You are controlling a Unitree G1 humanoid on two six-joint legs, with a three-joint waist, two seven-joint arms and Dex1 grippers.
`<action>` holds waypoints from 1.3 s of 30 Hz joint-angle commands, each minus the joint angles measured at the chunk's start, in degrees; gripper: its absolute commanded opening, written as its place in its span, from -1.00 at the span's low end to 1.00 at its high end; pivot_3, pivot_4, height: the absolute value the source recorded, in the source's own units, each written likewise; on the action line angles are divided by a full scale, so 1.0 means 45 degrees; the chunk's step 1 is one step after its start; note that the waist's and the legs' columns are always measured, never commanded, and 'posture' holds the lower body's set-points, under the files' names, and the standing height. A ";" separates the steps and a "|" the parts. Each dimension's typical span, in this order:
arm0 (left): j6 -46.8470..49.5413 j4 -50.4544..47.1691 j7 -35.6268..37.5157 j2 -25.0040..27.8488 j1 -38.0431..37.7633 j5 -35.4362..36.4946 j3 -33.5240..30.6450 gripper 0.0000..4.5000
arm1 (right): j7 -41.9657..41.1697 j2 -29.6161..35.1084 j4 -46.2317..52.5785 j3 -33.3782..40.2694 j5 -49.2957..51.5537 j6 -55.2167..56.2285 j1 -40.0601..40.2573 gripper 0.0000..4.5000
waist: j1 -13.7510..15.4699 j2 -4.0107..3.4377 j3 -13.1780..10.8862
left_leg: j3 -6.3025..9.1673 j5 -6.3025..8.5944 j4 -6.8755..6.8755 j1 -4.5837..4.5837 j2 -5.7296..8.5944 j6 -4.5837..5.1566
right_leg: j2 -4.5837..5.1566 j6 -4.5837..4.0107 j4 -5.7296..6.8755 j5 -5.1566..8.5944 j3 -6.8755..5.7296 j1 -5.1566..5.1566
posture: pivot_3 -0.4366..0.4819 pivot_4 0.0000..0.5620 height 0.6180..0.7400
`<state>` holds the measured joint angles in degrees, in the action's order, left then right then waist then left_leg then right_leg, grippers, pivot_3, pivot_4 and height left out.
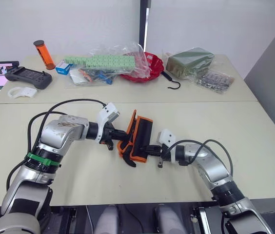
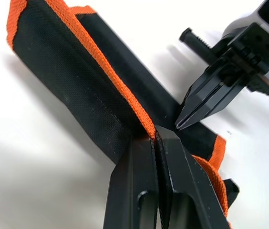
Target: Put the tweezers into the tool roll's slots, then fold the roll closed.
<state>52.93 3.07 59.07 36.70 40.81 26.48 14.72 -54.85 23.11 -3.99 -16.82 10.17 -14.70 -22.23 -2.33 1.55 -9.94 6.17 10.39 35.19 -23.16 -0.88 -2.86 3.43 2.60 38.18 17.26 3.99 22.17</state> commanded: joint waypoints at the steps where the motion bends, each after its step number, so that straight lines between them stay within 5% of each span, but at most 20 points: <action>1: 0.0235 -0.0635 0.0093 -0.0345 0.0571 0.0130 0.0011 -1.00 | 0.0099 0.0036 -0.0448 -0.0408 -0.0500 -0.0310 0.0180 -1.00 | 0.0003 0.0000 0.0000 | 0.0000 0.0000 0.0000 0.0000 -0.0001 0.0000 | 0.0000 0.0000 0.0001 0.0000 0.0000 0.0000 | -0.05 -0.47 1.00; 18: 0.0635 -0.0482 -0.0529 -0.2152 0.0850 -0.0272 0.0658 -1.00 | 0.0178 0.0112 -0.0474 -0.0495 -0.0630 -0.0397 0.0164 -1.00 | -0.0013 0.0003 0.0002 | 0.0002 0.0000 0.0019 0.0004 0.0000 0.0000 | -0.0002 0.0002 0.0019 -0.0001 0.0002 -0.0007 | -0.05 -0.47 1.00; 34: 0.0194 0.0243 -0.0705 -0.2099 0.0570 -0.1408 0.1039 -1.00 | 0.0158 0.0154 -0.0285 -0.0520 -0.0578 -0.0483 0.0188 -1.00 | -0.0018 0.0001 0.0005 | 0.0002 0.0000 0.0021 0.0012 0.0001 0.0000 | -0.0002 0.0002 0.0024 -0.0002 0.0002 -0.0014 | -0.05 -0.47 1.00; 39: 0.0188 0.0310 -0.0902 -0.2289 0.0371 -0.1561 0.1085 -0.31 | 0.0125 0.0193 -0.0209 -0.0481 -0.0545 -0.0506 0.0125 -1.00 | -0.0015 0.0001 0.0005 | 0.0002 0.0000 0.0021 0.0014 0.0001 0.0000 | -0.0002 0.0002 0.0025 -0.0002 0.0002 -0.0014 | -0.05 -0.47 1.00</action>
<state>53.93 4.41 55.74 26.67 42.76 20.29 19.23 -54.32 23.24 -3.71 -17.40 9.72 -14.90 -22.43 -2.40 1.56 -9.92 6.18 10.38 35.29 -23.10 -0.87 -2.86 3.42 2.61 38.30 17.25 4.00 22.10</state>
